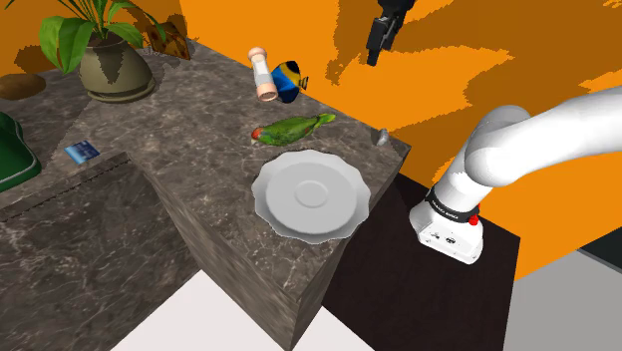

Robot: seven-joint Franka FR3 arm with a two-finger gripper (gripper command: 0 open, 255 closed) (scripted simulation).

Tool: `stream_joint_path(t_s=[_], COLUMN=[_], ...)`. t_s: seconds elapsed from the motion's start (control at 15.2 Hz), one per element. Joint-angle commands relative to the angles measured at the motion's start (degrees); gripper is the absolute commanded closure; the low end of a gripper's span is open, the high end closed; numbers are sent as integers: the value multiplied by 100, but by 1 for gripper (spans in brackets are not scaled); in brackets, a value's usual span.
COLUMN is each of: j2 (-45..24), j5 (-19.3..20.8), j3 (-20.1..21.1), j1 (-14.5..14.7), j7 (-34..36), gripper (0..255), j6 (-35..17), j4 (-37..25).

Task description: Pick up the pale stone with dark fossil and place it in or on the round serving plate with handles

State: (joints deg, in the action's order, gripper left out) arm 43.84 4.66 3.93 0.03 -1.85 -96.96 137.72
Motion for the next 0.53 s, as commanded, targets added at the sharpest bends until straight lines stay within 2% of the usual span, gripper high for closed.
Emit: stream_joint_path(t_s=[0.0,0.46], j2=[0,364], j5=[0,62], j3=[0,-405], j1=[0,11], j7=[0,-474], gripper=[0,0], j6=[0,-745], j4=[0,1389])
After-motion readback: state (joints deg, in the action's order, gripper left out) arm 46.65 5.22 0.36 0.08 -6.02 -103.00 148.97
